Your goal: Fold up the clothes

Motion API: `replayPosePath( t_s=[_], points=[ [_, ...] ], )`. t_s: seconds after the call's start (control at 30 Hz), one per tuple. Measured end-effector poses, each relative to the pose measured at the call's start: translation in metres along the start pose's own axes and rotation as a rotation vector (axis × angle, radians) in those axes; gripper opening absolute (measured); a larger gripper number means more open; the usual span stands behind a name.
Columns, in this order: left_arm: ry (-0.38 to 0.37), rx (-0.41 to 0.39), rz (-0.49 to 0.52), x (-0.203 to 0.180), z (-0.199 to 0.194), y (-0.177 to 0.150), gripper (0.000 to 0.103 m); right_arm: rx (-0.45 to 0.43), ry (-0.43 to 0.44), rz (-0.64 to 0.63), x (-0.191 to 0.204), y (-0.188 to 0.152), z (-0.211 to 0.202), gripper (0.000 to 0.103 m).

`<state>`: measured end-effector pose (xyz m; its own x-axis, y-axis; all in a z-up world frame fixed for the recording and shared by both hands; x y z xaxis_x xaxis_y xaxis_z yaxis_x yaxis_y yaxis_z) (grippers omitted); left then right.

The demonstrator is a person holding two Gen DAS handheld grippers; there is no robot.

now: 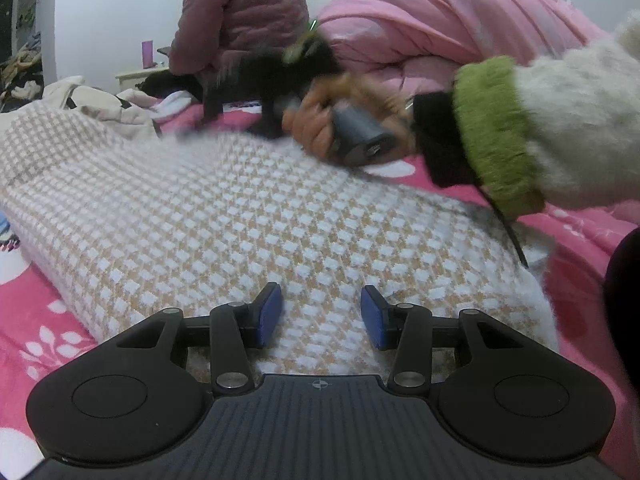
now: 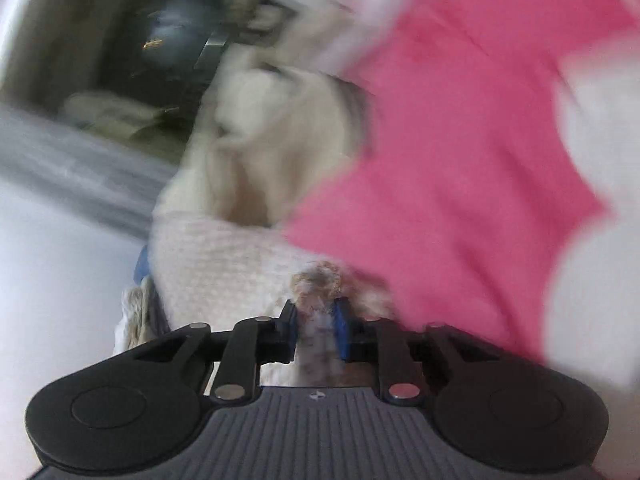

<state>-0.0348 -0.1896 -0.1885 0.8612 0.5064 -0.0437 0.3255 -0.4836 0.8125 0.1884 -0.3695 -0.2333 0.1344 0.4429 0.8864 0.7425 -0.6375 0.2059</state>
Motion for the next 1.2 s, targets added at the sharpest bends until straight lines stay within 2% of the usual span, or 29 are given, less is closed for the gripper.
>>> replayPosePath(
  t_s=[0.07, 0.1, 0.13, 0.2, 0.27, 0.33, 0.4, 0.47, 0.53, 0.6, 0.63, 0.7, 0.77, 0.8, 0.87, 0.9, 0.97, 1.0, 1.1, 1.17, 1.2],
  points=[
    [-0.003, 0.003, -0.003, 0.000, 0.000, 0.000, 0.044, 0.008, 0.087, 0.136, -0.011, 0.003, -0.005, 0.019],
    [-0.005, 0.003, -0.005, 0.000, 0.000, 0.000, 0.044, 0.002, 0.090, 0.140, -0.008, 0.002, -0.012, 0.025],
    [-0.006, 0.002, -0.007, 0.001, 0.000, 0.000, 0.044, 0.011, 0.071, 0.100, -0.002, -0.004, -0.024, 0.041],
    [-0.008, 0.000, -0.009, 0.001, -0.001, -0.001, 0.044, 0.031, 0.034, 0.019, 0.011, -0.015, -0.047, 0.059],
    [-0.014, -0.002, -0.011, 0.002, -0.001, -0.001, 0.044, 0.051, -0.004, -0.061, 0.023, -0.027, -0.070, 0.061],
    [-0.021, -0.004, -0.011, 0.002, -0.001, -0.001, 0.044, 0.101, -0.066, -0.123, 0.026, -0.054, -0.096, 0.067],
    [-0.026, -0.006, -0.011, 0.003, 0.000, -0.001, 0.044, 0.093, -0.146, -0.167, 0.024, -0.079, -0.126, 0.067],
    [-0.029, -0.007, -0.014, 0.006, 0.001, 0.000, 0.044, 0.051, -0.214, -0.233, 0.029, -0.101, -0.158, 0.060],
    [-0.029, -0.011, -0.012, 0.006, 0.001, 0.000, 0.044, -0.007, -0.271, -0.320, 0.039, -0.122, -0.189, 0.043],
    [-0.027, -0.015, -0.008, 0.005, 0.001, -0.001, 0.044, -0.037, -0.267, -0.449, 0.064, -0.150, -0.206, 0.039],
    [-0.025, -0.018, -0.006, 0.005, 0.001, -0.001, 0.044, -0.028, -0.255, -0.497, 0.072, -0.166, -0.210, 0.039],
    [-0.023, -0.022, -0.002, 0.004, 0.000, -0.002, 0.045, 0.058, -0.308, -0.598, 0.067, -0.201, -0.199, 0.037],
    [-0.019, -0.017, 0.006, 0.002, 0.001, -0.002, 0.045, 0.129, -0.519, -0.689, 0.030, -0.222, -0.183, 0.035],
    [-0.017, -0.014, 0.011, 0.001, 0.001, -0.001, 0.045, 0.098, -0.541, -0.700, 0.023, -0.224, -0.181, 0.035],
    [-0.004, -0.013, 0.033, 0.000, -0.002, 0.002, 0.045, 0.055, -0.541, -0.618, 0.027, -0.215, -0.186, 0.034],
    [0.007, -0.017, 0.044, 0.000, -0.006, 0.006, 0.044, 0.030, -0.558, -0.619, 0.034, -0.211, -0.191, 0.031],
    [0.017, -0.051, 0.044, 0.002, -0.023, 0.013, 0.044, -0.016, -0.580, -0.643, 0.050, -0.210, -0.200, 0.034],
    [0.004, -0.064, 0.040, 0.000, -0.033, 0.015, 0.044, -0.034, -0.586, -0.664, 0.059, -0.211, -0.204, 0.034],
    [-0.117, -0.044, 0.098, -0.023, -0.059, 0.004, 0.044, 0.013, -0.602, -0.680, 0.057, -0.234, -0.199, 0.034],
    [-0.194, 0.010, 0.161, -0.044, -0.066, -0.016, 0.044, 0.045, -0.613, -0.691, 0.056, -0.250, -0.196, 0.033],
    [-0.204, 0.034, 0.188, -0.051, -0.065, -0.028, 0.044, 0.059, -0.619, -0.696, 0.055, -0.257, -0.194, 0.032]
  ],
)
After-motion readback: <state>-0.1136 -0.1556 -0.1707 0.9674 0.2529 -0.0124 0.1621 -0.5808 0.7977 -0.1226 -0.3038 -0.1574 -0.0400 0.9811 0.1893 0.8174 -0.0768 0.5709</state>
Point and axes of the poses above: each gripper's, at about its wrist camera, not at the fingertips, and z roughly the way its jaws point, x to its left, y to its top, the point moved 10 cm from there along z, roughly the way its jaws point
